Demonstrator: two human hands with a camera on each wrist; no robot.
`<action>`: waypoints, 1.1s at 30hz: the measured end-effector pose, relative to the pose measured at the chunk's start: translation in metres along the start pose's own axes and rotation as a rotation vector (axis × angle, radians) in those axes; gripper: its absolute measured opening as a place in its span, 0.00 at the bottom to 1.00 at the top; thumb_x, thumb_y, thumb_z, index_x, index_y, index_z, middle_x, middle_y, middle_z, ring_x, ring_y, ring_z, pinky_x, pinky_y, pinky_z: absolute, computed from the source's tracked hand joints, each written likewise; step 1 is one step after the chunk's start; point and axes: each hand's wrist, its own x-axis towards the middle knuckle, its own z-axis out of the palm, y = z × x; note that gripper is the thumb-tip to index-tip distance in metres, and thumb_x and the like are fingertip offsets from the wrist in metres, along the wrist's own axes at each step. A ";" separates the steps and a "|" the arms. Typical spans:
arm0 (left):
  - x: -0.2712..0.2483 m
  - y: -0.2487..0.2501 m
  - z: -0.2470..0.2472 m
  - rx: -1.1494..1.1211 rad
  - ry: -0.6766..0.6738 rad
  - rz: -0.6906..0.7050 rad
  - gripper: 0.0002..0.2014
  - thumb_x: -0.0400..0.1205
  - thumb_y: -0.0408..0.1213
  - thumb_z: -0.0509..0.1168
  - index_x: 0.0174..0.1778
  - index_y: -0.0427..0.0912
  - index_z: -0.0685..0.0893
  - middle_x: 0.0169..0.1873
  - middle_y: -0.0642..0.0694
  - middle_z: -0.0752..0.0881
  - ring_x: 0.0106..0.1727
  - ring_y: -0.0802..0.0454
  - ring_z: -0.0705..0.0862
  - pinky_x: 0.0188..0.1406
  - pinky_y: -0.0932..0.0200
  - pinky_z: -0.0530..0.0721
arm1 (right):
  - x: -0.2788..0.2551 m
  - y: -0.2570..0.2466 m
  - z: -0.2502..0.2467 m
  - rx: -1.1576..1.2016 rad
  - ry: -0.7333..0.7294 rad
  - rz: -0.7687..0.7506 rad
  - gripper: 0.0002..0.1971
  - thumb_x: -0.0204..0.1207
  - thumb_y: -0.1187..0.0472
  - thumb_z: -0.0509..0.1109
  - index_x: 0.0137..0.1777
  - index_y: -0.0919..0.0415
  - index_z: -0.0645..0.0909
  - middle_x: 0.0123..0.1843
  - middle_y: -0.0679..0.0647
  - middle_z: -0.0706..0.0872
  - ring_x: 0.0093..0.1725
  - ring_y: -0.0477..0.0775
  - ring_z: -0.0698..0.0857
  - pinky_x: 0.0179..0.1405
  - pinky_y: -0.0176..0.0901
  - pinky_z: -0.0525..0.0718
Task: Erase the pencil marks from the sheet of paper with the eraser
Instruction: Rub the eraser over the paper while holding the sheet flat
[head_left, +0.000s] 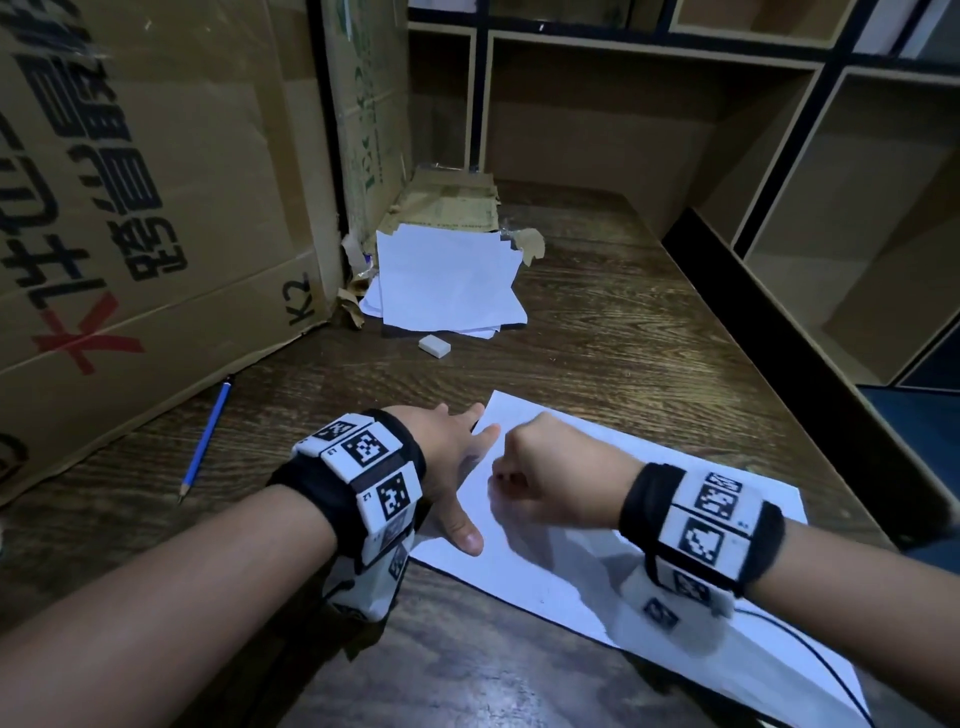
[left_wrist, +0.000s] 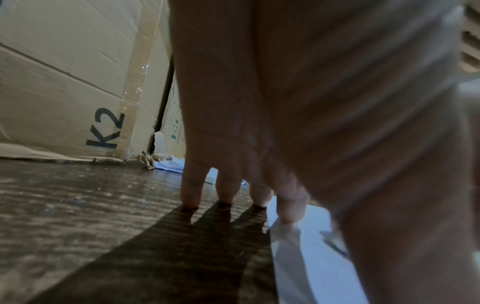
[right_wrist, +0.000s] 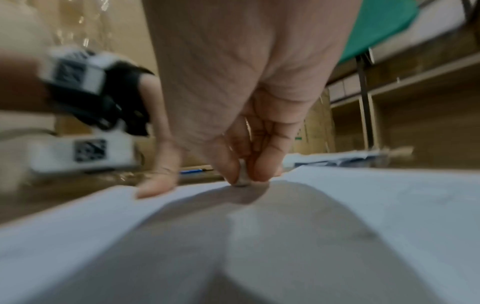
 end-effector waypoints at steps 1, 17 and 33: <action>0.000 -0.001 0.001 0.004 0.007 0.000 0.69 0.63 0.70 0.78 0.87 0.60 0.34 0.86 0.57 0.30 0.88 0.42 0.36 0.85 0.36 0.54 | 0.006 0.005 -0.002 -0.014 0.026 0.046 0.17 0.77 0.58 0.67 0.26 0.59 0.76 0.22 0.52 0.72 0.23 0.49 0.68 0.30 0.44 0.70; -0.001 0.002 0.001 -0.011 0.007 0.007 0.68 0.65 0.66 0.79 0.87 0.60 0.34 0.85 0.57 0.28 0.87 0.41 0.33 0.85 0.36 0.51 | -0.004 -0.008 0.003 0.018 -0.039 -0.057 0.16 0.77 0.59 0.66 0.27 0.60 0.76 0.24 0.55 0.76 0.25 0.52 0.69 0.32 0.52 0.78; -0.003 -0.001 0.001 -0.038 0.000 0.020 0.65 0.64 0.66 0.79 0.87 0.66 0.39 0.85 0.57 0.29 0.87 0.42 0.32 0.85 0.32 0.49 | 0.010 -0.008 -0.003 0.000 -0.051 -0.010 0.12 0.78 0.60 0.66 0.33 0.60 0.82 0.28 0.56 0.79 0.28 0.55 0.74 0.32 0.46 0.74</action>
